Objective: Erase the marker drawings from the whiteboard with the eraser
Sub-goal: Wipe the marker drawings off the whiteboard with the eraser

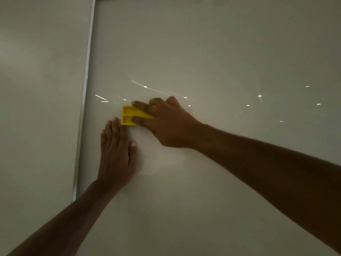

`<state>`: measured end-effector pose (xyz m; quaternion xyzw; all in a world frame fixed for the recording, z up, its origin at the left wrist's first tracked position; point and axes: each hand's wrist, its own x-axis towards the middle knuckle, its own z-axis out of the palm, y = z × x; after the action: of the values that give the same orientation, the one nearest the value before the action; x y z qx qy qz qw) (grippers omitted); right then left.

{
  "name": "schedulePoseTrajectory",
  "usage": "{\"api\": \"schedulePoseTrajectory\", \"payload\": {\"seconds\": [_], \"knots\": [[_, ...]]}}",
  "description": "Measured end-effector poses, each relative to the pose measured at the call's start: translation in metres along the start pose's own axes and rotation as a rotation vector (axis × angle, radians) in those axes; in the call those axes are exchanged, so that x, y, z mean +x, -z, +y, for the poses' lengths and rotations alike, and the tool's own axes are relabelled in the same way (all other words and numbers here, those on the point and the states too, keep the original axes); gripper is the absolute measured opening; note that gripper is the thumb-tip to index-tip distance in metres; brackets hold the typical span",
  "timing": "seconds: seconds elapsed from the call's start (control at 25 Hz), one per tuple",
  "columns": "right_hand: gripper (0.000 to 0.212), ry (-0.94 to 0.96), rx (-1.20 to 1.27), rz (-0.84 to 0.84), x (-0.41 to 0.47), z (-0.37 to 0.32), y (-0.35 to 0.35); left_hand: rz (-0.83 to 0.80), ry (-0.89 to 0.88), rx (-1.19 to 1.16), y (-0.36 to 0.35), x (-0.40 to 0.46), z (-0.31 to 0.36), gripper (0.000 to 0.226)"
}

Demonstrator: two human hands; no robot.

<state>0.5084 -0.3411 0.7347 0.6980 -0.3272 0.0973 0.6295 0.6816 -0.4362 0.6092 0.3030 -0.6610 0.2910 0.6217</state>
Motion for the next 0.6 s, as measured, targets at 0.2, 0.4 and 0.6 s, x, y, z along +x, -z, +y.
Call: {"api": "schedulePoseTrajectory", "payload": {"seconds": [0.2,0.4,0.6], "knots": [[0.058,-0.215,-0.010,0.103,-0.096,0.070,0.024,-0.030,-0.003,0.016,-0.003,0.009,0.028,0.068],[0.068,-0.896,-0.101,0.169,-0.223,0.192,0.062,-0.067,-0.119,0.011,-0.019,0.032,0.086,0.067],[0.063,-1.285,-0.006,0.190,-0.326,0.192,0.068,-0.076,-0.179,0.019,-0.034,0.044,0.140,0.069]]}}
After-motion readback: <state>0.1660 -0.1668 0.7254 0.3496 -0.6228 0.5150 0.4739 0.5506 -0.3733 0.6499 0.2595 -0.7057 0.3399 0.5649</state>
